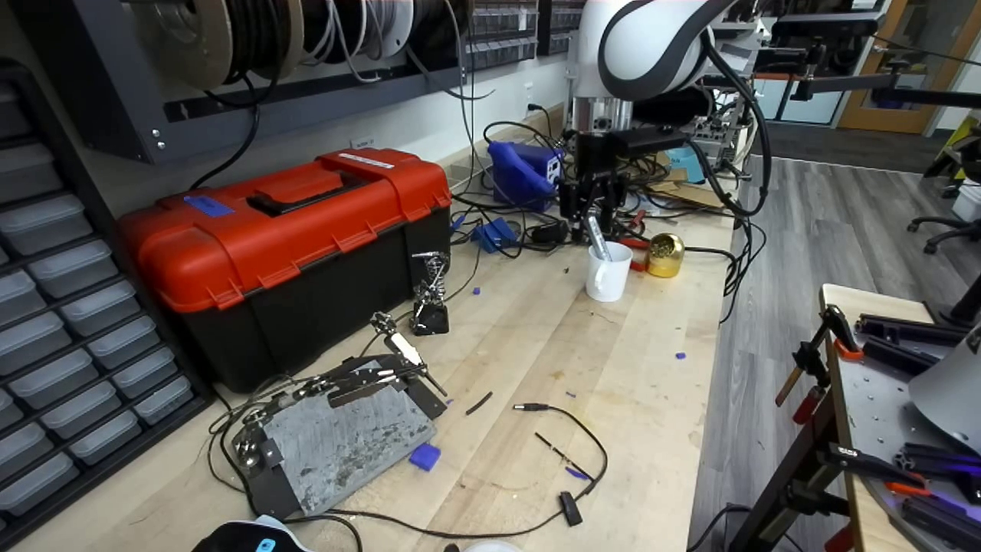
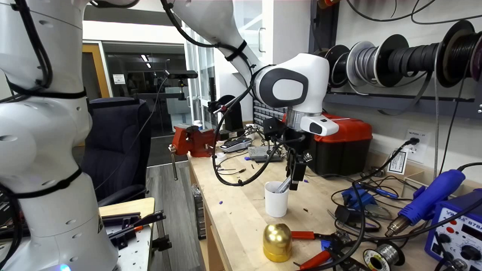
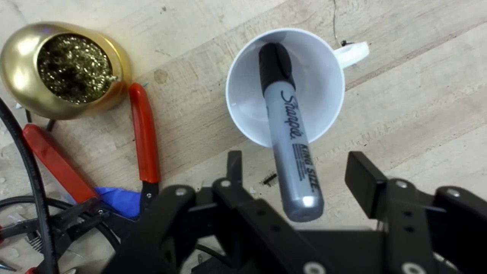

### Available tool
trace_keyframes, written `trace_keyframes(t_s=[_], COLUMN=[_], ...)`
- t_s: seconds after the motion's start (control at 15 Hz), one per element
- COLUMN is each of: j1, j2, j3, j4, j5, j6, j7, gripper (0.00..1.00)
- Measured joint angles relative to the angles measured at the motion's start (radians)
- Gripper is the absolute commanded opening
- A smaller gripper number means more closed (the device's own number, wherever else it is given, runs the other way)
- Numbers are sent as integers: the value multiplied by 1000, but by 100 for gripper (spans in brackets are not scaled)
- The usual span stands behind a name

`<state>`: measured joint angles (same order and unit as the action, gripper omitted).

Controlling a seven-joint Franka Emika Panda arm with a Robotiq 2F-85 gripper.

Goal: Remove the marker from the cup and put it on the table

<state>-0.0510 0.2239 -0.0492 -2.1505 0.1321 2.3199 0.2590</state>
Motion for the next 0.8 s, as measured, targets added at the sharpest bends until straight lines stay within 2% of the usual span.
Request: trace_keyframes(t_s=[0.33, 0.8], j1=[-1, -2], j2=[-1, -10], j3=[-8, -15], j4=[5, 6], j5=[5, 6], j6=[0, 0], j7=[-19, -25], gripper=[2, 4])
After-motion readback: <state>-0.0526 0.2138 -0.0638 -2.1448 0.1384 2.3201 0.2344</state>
